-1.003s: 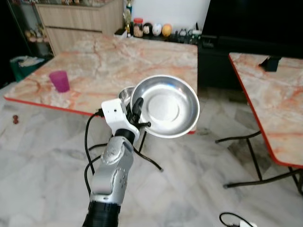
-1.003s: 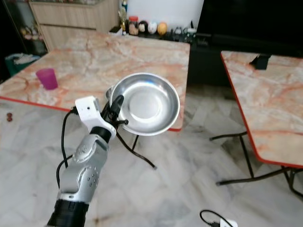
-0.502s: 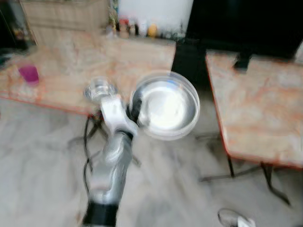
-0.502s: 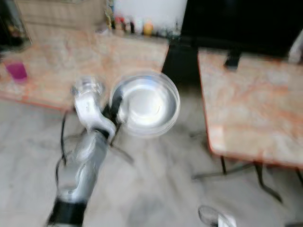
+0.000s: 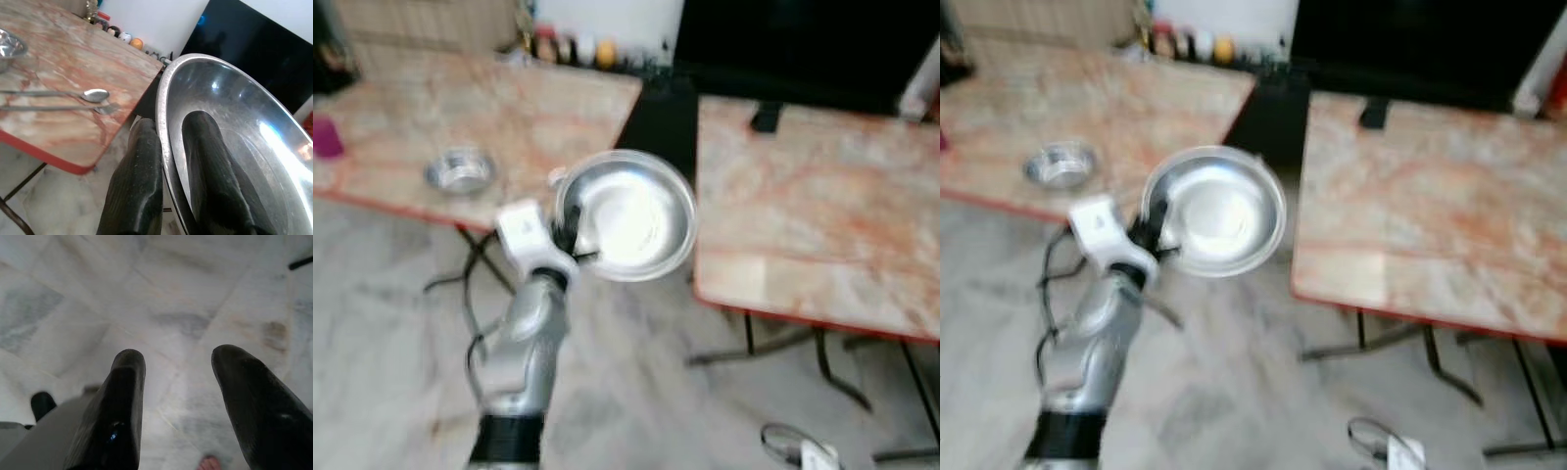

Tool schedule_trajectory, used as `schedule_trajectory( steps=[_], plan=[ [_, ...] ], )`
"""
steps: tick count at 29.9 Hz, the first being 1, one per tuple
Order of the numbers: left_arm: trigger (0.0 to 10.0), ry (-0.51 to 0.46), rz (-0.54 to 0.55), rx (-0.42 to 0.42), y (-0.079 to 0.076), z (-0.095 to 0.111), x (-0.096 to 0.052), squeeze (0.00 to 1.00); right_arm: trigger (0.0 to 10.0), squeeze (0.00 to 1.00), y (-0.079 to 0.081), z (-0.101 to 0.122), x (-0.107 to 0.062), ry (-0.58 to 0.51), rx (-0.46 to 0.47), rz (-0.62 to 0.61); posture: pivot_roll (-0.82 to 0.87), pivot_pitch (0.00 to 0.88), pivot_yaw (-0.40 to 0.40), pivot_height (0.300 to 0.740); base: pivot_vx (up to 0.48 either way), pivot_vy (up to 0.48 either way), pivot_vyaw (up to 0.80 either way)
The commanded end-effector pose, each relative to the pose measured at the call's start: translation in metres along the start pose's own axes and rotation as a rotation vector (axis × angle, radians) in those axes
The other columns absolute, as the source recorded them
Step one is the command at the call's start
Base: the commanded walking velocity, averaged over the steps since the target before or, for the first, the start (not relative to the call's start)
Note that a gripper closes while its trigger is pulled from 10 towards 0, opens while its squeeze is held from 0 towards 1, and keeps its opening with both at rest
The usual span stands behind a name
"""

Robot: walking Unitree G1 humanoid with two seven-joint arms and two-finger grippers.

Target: Setting the table

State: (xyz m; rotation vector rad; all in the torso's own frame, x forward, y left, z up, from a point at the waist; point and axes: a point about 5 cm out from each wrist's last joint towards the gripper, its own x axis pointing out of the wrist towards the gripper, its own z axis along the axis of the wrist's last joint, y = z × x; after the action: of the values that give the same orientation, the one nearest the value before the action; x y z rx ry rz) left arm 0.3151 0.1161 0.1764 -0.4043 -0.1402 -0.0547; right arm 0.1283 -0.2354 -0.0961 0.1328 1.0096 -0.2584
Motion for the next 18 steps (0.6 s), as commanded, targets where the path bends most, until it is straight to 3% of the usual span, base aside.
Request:
schedule_trajectory(
  steps=[1,18],
  plan=[
    [10.0,-0.018,-0.034,-0.016,-0.0124,0.0048,0.0005,0.00,10.0,0.00,-0.0088,0.0040,-0.0005,-0.013,0.010,-0.028,0.10,0.000,-0.067,0.740,0.000,-0.458,0.00],
    [10.0,-0.012,-0.030,-0.006,-0.0092,0.0055,-0.0011,0.00,10.0,0.00,-0.0078,0.0029,-0.0005,-0.011,0.019,-0.030,0.09,0.000,-0.055,0.740,0.000,-0.455,0.00]
  ],
)
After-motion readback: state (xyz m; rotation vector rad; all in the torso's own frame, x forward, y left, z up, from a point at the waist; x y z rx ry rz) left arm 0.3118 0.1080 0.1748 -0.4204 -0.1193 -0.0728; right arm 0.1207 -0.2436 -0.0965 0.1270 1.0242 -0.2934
